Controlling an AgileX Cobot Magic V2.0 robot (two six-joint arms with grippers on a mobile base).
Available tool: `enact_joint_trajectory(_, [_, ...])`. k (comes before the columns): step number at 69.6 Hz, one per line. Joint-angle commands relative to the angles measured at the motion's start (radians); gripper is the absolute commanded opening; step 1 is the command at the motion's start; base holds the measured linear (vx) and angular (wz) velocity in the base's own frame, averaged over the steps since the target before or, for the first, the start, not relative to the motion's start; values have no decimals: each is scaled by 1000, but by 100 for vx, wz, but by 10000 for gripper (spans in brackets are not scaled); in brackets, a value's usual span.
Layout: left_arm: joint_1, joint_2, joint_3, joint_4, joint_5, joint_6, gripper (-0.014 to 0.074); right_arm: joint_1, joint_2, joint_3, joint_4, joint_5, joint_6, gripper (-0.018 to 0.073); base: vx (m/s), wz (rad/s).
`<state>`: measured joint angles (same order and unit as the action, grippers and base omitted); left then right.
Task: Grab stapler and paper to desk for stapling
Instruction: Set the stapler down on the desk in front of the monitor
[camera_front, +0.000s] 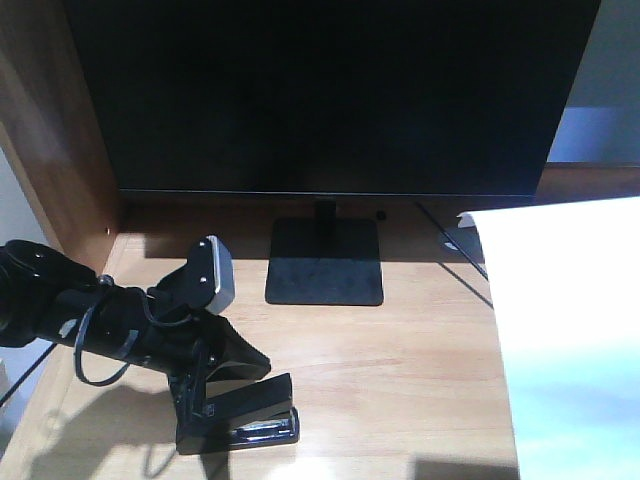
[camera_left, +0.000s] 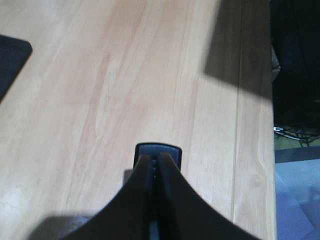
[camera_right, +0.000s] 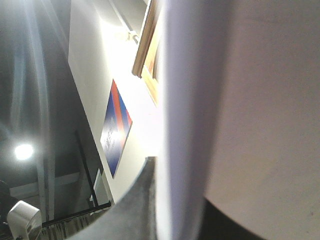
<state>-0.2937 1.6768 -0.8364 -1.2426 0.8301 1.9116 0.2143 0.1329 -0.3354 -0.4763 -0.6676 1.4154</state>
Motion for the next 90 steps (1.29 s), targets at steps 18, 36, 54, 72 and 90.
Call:
enact_joint_trajectory(18, [-5,37,-24,-50,16,27,-7,-6,14,-31,14,-33,-11,-6,0,0])
enact_joint_trajectory(36, [-4,42,-24,-50,23,27,-8,-6,14,-31,14,-33,-11,-6,0,0])
enact_joint_trajectory(54, [-4,42,-24,-50,23,27,-8,-6,14,-31,14,-33,-11,-6,0,0])
enact_joint_trajectory(72, [-4,42,-24,-50,23,27,-8,-6,14,-31,14,-33,-11,-6,0,0])
enact_joint_trajectory(90, [-4,42,-24,-50,23,27,-8,-6,14,-31,14,-33,-11,-6,0,0])
